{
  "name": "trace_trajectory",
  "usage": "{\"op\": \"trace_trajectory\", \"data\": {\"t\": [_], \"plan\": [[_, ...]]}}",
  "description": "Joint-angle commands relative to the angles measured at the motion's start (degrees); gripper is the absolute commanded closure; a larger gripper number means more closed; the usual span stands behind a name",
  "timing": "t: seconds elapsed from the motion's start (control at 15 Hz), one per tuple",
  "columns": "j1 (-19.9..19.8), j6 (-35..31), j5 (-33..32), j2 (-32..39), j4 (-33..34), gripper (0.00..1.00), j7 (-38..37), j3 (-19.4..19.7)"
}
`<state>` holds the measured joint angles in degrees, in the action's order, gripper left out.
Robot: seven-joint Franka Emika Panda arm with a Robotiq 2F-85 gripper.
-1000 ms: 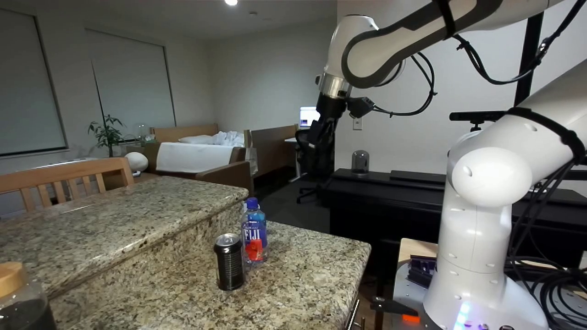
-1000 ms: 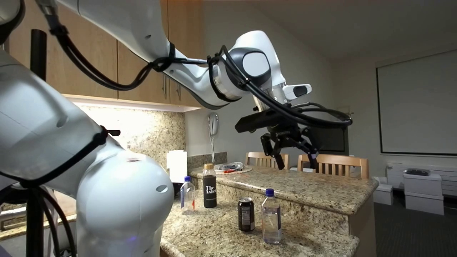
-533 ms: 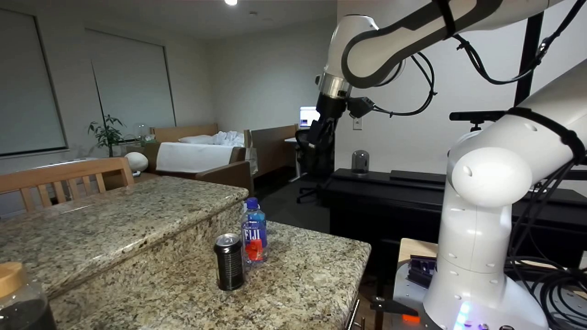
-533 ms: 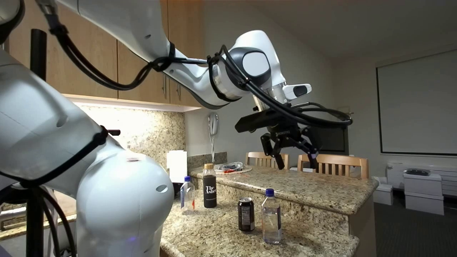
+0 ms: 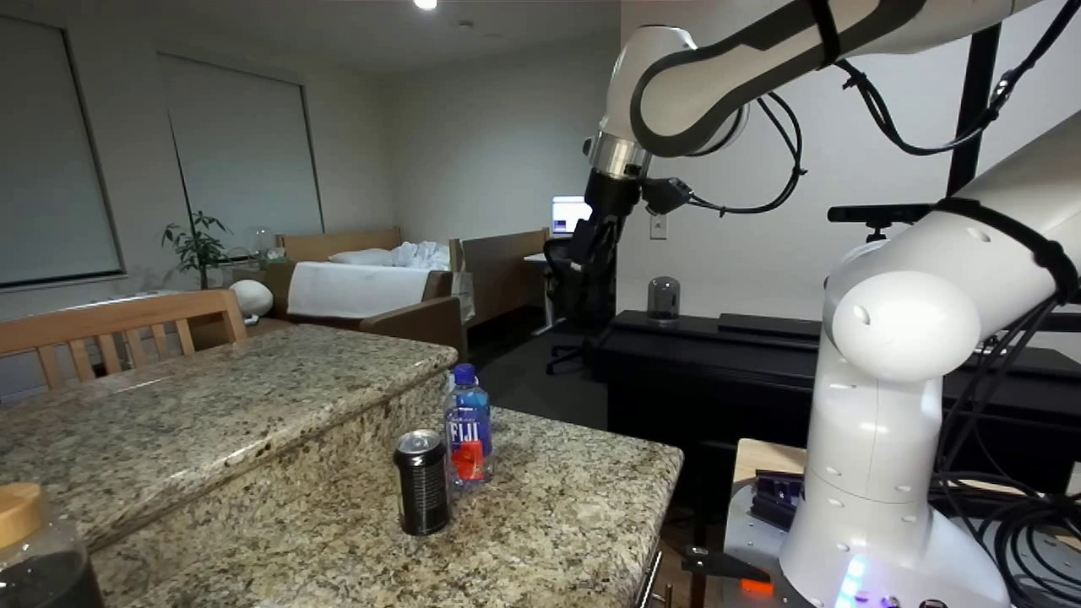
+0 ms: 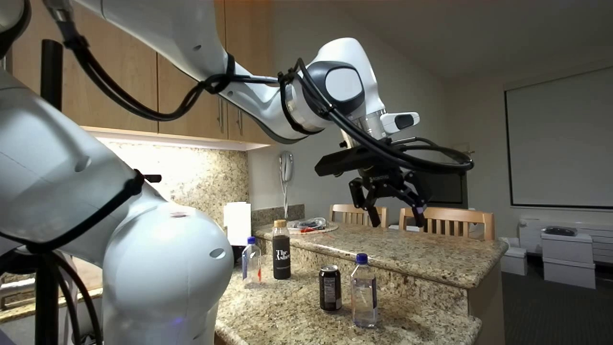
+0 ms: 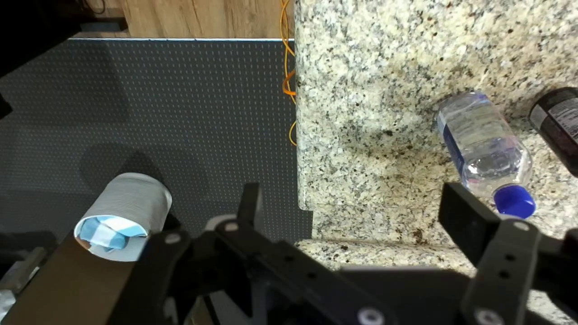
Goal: Put the blue bottle on the soda can
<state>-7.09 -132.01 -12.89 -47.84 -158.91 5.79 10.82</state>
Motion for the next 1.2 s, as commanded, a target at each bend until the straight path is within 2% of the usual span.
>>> {"op": "trace_trajectory", "data": {"t": [0.0,0.2,0.4,0.6,0.8,0.87,1.13], "plan": [[2.4,3.9,4.1,1.3,2.8,0.0,7.0,2.8],[5.7,5.3,7.1,4.5,5.3,0.0,11.7,4.6],[11.1,0.5,11.1,12.1,5.2,0.0,11.7,2.7],[14.0,-1.3,13.1,18.0,6.8,0.0,10.8,0.1],[12.2,-2.0,10.9,19.8,8.7,0.0,4.6,-5.7],[12.4,-1.4,12.1,18.5,7.0,0.0,7.8,-4.0],[12.2,-1.4,12.0,19.3,7.6,0.0,7.3,-4.9]]}}
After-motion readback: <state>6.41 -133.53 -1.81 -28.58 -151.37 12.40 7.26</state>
